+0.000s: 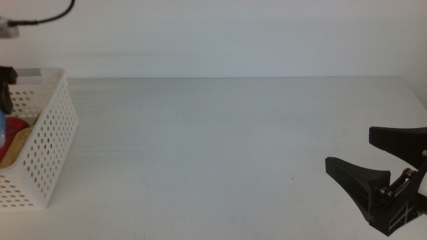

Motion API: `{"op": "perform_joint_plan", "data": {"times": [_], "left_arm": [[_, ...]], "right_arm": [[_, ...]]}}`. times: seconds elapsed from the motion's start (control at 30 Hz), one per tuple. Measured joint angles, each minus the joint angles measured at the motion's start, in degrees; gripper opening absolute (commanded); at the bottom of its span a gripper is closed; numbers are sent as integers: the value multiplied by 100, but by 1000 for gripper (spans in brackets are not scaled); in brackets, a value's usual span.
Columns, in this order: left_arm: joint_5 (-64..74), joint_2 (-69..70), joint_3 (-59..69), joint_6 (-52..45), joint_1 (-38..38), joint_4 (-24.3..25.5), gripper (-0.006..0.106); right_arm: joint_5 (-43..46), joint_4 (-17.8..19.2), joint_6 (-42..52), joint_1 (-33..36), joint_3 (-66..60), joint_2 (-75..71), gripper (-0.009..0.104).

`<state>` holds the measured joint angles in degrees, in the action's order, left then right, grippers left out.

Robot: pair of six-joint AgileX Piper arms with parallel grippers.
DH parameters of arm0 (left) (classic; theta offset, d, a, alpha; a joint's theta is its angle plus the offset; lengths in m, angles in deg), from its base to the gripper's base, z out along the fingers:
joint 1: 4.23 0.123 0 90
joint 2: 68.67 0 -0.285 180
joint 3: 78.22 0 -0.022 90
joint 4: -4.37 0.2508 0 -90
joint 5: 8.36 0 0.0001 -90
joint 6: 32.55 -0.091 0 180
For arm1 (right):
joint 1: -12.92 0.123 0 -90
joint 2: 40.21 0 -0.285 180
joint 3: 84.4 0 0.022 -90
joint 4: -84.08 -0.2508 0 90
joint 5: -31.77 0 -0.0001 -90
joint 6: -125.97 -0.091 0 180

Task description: Use arms to grab the bottles and put them into the dustbin to the left of the table.

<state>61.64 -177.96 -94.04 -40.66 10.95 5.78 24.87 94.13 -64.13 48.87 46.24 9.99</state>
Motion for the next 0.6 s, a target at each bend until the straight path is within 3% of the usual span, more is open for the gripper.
{"op": "perform_joint_plan", "data": {"times": [0.43, 0.6], "left_arm": [[48, -856, -7, -253, 0, 425, -4], [-43, -968, -7, -287, 0, 420, 10]], "right_arm": [[0, 0, 0, 0, 0, 0, 79], [0, 0, 0, 0, 0, 0, 79]]}}
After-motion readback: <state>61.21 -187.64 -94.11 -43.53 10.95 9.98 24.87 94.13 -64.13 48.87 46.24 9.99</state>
